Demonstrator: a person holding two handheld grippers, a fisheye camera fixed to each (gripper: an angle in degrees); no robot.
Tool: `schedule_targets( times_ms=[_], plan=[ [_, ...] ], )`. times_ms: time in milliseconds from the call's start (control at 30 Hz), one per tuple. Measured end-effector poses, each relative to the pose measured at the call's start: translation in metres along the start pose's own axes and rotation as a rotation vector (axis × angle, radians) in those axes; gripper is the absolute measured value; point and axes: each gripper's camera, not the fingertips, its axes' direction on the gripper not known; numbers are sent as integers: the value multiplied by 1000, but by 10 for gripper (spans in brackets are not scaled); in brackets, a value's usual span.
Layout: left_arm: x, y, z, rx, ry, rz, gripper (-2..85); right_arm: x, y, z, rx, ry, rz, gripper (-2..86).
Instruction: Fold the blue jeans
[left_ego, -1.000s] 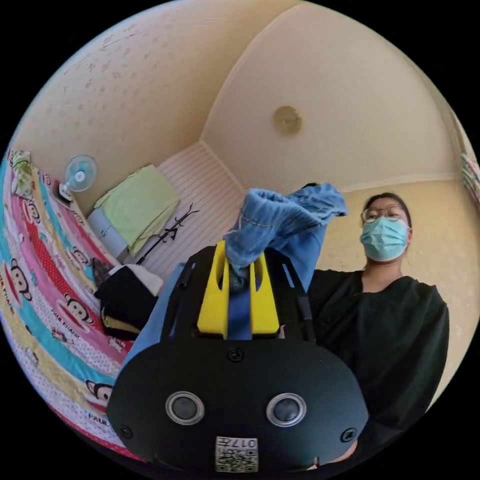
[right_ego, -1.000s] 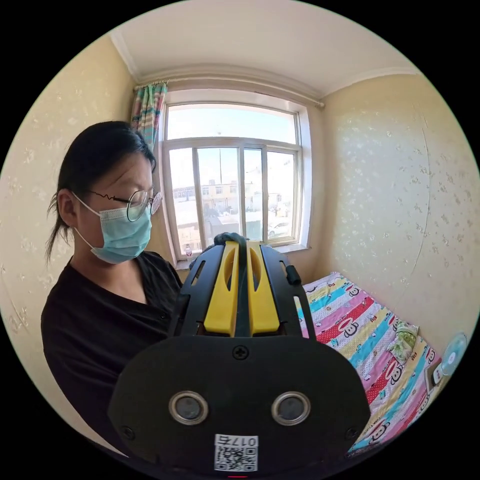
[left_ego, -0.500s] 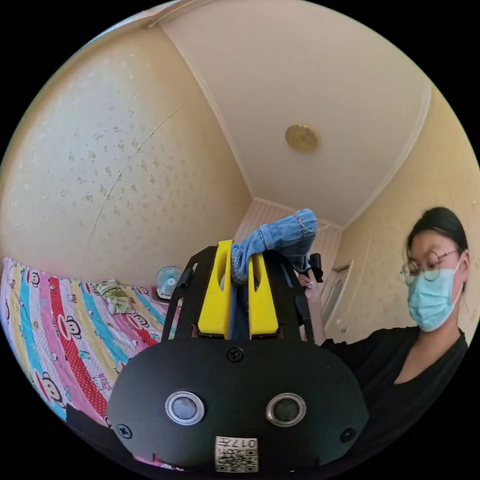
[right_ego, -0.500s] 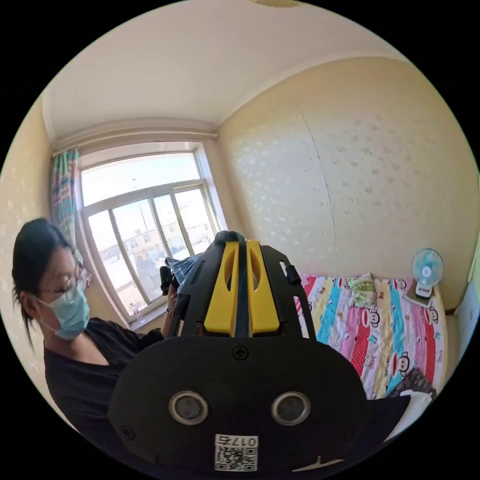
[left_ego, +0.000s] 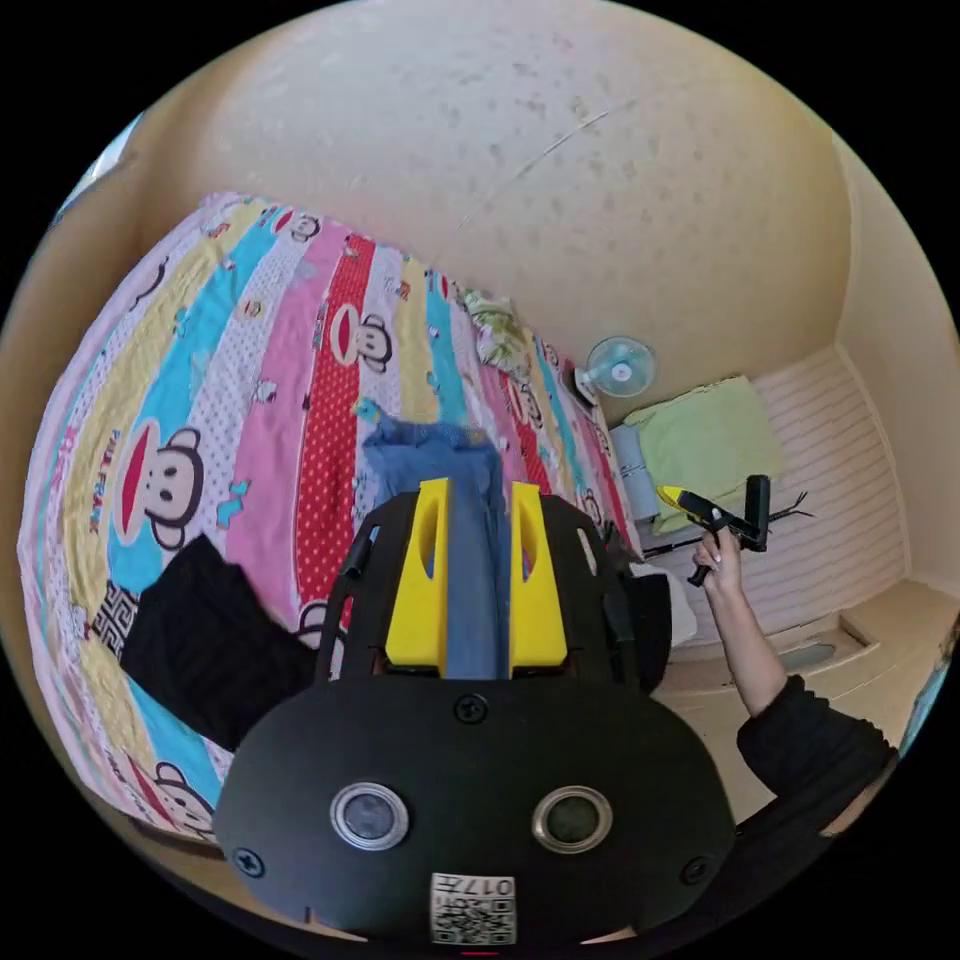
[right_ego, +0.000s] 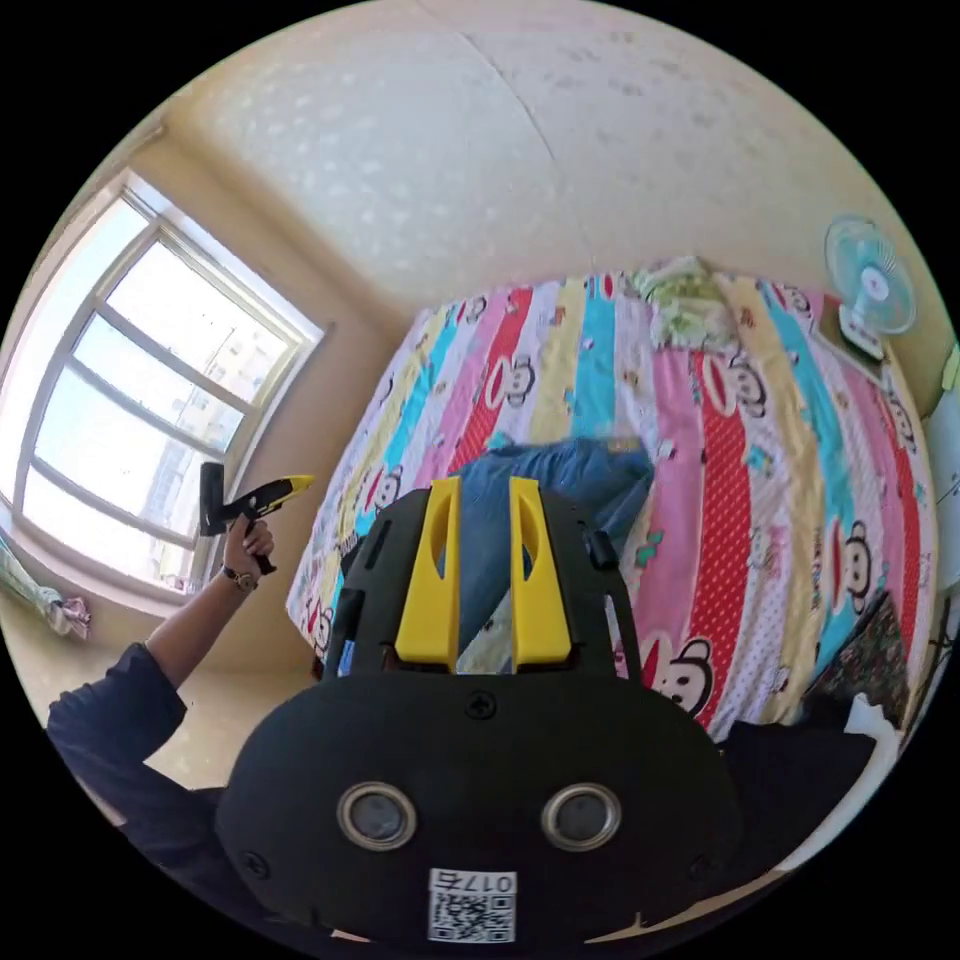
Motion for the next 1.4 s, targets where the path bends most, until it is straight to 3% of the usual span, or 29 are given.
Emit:
schedule_targets(
  times_ms=[167,367,567,700,900,1033,1167,1333,1400],
  plan=[
    [-69,179,108,-263,68,-50,94,69,115,143,-208,-152,144,97],
    [-92,306,140,-290,124,-155,95,83,210,203,-325,-7,207,131],
    [-73,354,151,-277,250,-22,111,100,245,220,-364,193,139,138],
    [-57,380,183,-340,378,70,143,119,263,248,-413,114,92,130],
    [-54,418,183,-318,336,224,160,142,267,278,-473,178,-31,93],
    [-59,451,173,-357,487,273,158,157,280,277,-450,127,-67,90],
    [-53,483,147,-250,373,357,102,168,307,278,-430,124,-160,99],
    [-21,510,117,-176,238,419,128,165,348,281,-405,132,-340,134],
    [-6,520,109,-145,145,415,131,166,379,285,-318,222,-477,150]
  ],
)
